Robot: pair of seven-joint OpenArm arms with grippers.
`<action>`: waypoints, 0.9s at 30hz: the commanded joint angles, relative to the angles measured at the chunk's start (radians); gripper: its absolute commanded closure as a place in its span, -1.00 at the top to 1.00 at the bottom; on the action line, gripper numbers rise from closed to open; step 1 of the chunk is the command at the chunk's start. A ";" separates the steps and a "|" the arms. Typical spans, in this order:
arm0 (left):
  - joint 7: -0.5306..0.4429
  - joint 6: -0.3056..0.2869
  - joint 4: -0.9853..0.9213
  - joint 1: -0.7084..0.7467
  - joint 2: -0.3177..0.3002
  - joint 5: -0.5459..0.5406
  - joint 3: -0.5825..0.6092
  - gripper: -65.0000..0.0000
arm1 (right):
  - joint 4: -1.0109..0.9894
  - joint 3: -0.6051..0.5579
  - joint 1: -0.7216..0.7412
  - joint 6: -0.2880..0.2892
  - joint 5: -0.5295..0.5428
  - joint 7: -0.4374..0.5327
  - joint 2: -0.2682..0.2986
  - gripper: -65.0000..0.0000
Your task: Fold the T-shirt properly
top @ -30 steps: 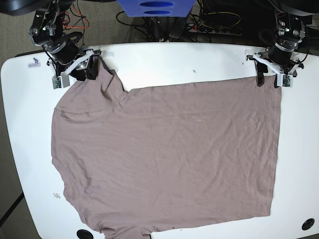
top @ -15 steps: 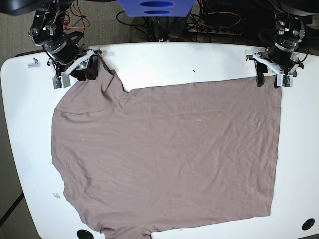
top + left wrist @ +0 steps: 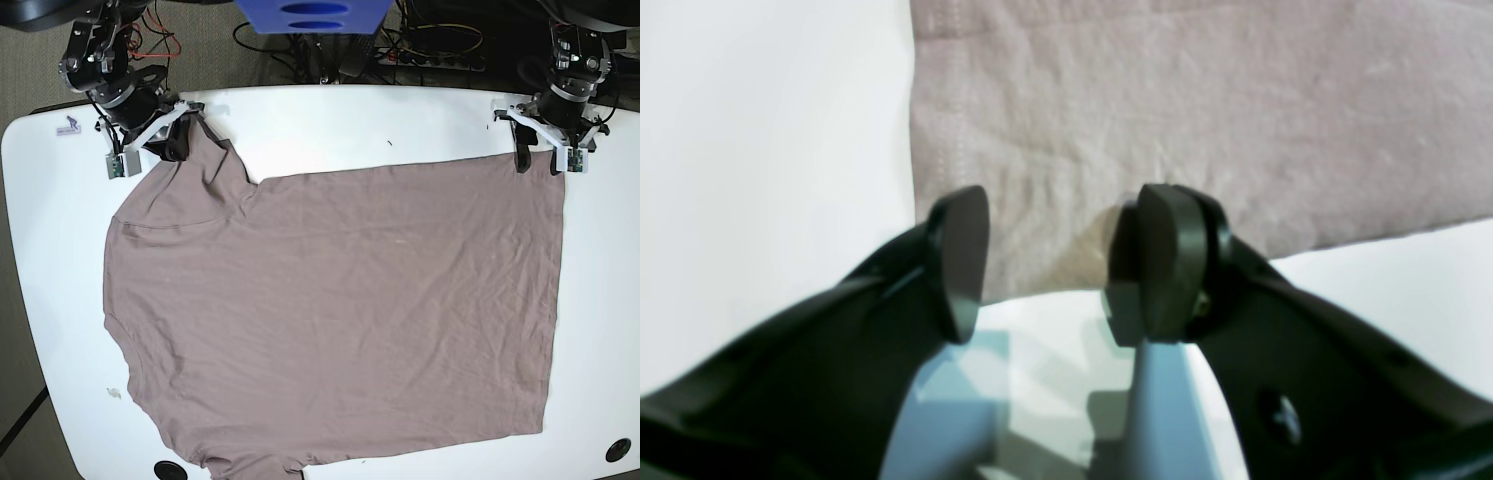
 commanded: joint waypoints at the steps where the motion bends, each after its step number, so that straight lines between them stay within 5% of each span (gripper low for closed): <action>1: 0.018 0.008 0.020 0.009 -0.006 0.003 -0.010 -0.29 | 0.005 -0.002 -0.007 0.002 -0.015 -0.023 0.004 -0.97; 2: 0.020 0.008 0.022 0.008 -0.005 0.001 -0.011 -0.40 | 0.005 -0.002 -0.007 0.002 -0.015 -0.022 0.004 -0.98; 4: 0.035 0.008 0.022 0.003 -0.002 -0.002 -0.010 -0.98 | 0.005 -0.005 -0.003 0.003 -0.015 -0.025 0.005 -1.00; 22: 0.036 0.008 0.067 0.033 -0.004 -0.020 -0.033 -0.99 | 0.020 0.013 0.000 -0.006 -0.006 -0.015 0.006 -0.99; 27: 0.042 0.006 0.067 0.034 -0.003 -0.025 -0.039 -0.80 | 0.019 0.011 -0.001 -0.006 -0.005 -0.016 0.005 -0.99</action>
